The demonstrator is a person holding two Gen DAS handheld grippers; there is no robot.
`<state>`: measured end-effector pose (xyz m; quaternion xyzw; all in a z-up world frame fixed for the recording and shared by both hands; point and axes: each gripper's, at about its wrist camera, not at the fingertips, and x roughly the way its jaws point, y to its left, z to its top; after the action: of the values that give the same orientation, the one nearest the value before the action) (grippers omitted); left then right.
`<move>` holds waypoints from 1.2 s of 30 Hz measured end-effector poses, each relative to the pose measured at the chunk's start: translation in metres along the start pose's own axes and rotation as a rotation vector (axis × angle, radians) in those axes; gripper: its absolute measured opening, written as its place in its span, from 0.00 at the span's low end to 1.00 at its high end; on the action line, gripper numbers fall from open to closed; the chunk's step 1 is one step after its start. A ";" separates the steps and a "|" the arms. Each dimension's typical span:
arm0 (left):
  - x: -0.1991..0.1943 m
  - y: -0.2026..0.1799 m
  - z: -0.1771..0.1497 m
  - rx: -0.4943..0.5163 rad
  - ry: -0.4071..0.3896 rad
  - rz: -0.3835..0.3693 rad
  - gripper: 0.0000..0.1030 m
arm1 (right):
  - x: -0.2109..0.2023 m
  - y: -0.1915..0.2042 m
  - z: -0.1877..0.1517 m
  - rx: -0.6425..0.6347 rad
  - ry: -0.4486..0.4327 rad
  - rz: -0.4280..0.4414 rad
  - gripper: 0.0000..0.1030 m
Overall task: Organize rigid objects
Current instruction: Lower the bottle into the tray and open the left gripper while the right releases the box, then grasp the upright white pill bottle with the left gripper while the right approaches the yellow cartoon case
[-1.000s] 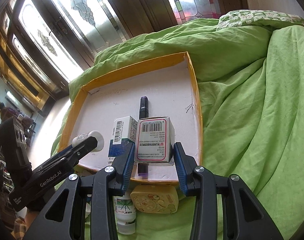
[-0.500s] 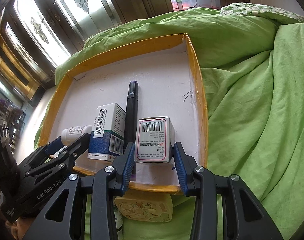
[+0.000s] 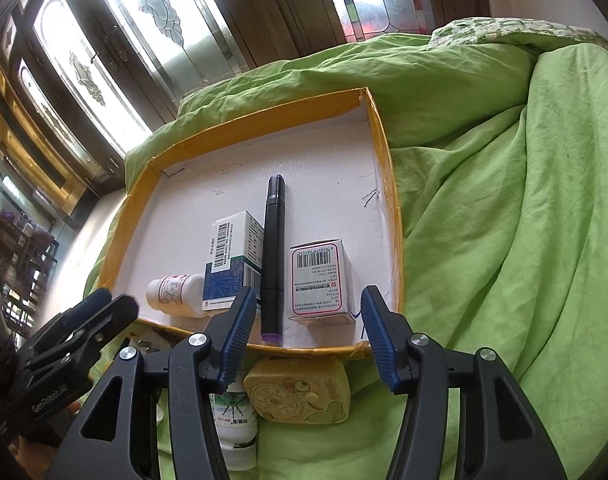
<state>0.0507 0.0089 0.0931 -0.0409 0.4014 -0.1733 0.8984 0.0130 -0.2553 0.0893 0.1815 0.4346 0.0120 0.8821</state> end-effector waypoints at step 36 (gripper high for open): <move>0.001 -0.025 -0.084 0.147 0.232 -0.094 0.33 | -0.031 -0.009 -0.052 0.126 0.048 0.072 0.63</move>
<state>-0.0171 -0.0093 0.0412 0.0264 0.4864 -0.2479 0.8374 -0.0477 -0.2533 0.0808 0.2518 0.4486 0.0205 0.8573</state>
